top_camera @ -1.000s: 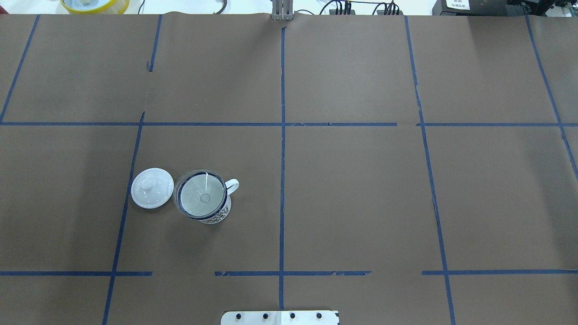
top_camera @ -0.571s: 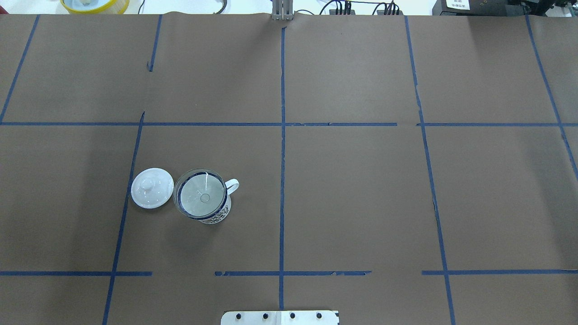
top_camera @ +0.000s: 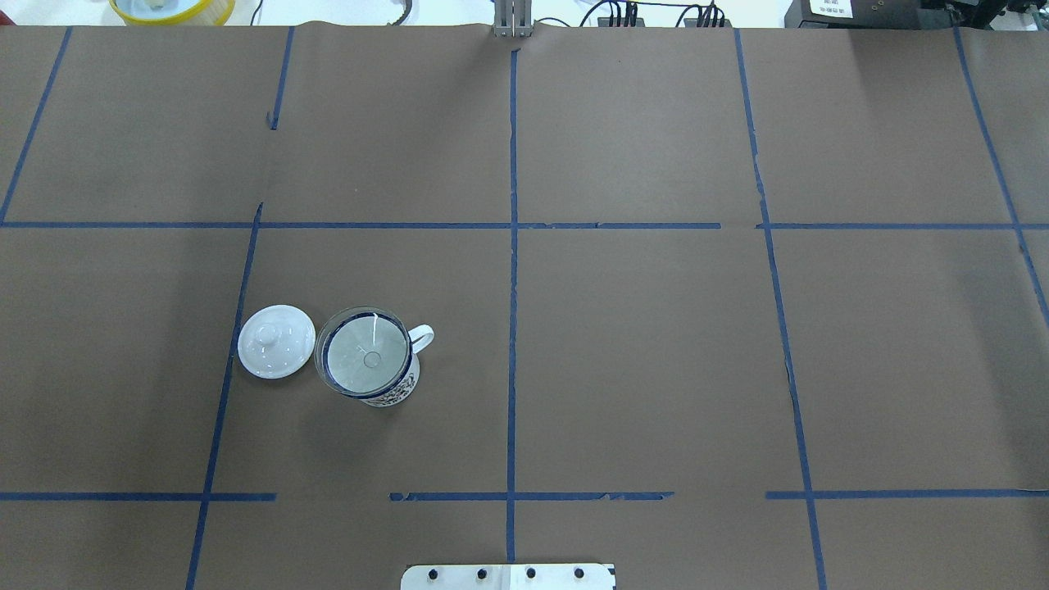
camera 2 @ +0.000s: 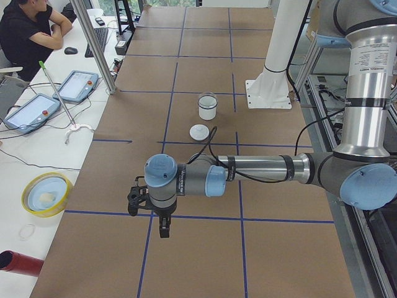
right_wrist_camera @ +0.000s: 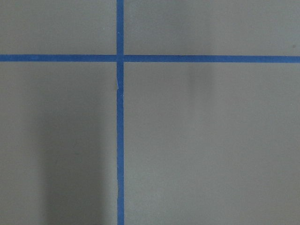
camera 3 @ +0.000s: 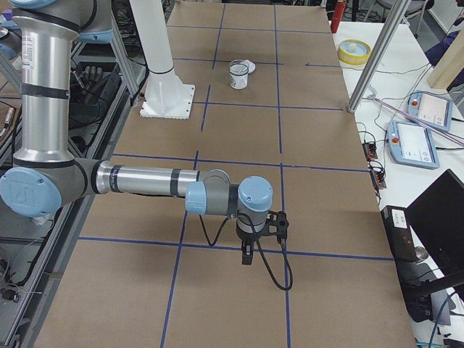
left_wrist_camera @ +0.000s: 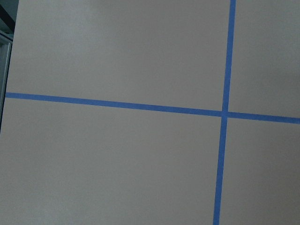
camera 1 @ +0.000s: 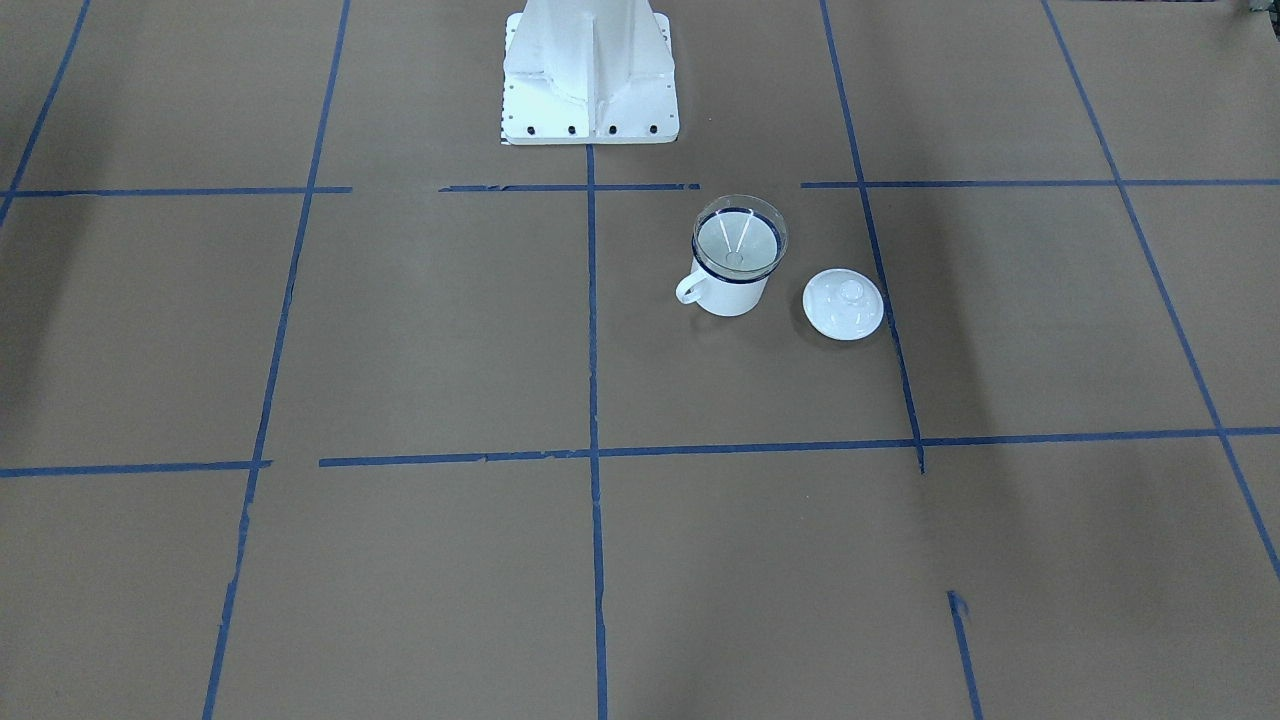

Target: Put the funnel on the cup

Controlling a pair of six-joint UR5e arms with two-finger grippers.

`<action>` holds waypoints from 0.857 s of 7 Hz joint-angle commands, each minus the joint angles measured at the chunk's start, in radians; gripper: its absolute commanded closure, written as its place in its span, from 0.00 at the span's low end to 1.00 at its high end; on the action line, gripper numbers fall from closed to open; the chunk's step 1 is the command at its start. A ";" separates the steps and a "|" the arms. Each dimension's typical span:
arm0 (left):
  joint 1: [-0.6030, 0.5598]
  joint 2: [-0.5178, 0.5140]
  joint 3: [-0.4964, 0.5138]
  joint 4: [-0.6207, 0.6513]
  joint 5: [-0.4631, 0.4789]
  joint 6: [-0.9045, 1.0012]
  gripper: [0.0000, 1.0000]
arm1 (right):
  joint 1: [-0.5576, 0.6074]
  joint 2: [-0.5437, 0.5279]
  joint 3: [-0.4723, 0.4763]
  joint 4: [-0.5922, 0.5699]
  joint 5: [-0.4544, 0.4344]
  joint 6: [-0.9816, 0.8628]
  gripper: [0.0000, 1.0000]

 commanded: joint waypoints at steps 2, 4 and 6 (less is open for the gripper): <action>0.000 -0.022 0.009 0.035 -0.007 0.093 0.00 | 0.000 0.000 -0.001 0.000 0.000 0.000 0.00; 0.000 -0.019 0.001 0.039 -0.008 0.095 0.00 | 0.000 0.000 0.000 0.000 0.000 0.000 0.00; 0.000 -0.019 0.014 0.032 -0.010 0.098 0.00 | 0.000 0.000 -0.001 0.000 0.000 0.000 0.00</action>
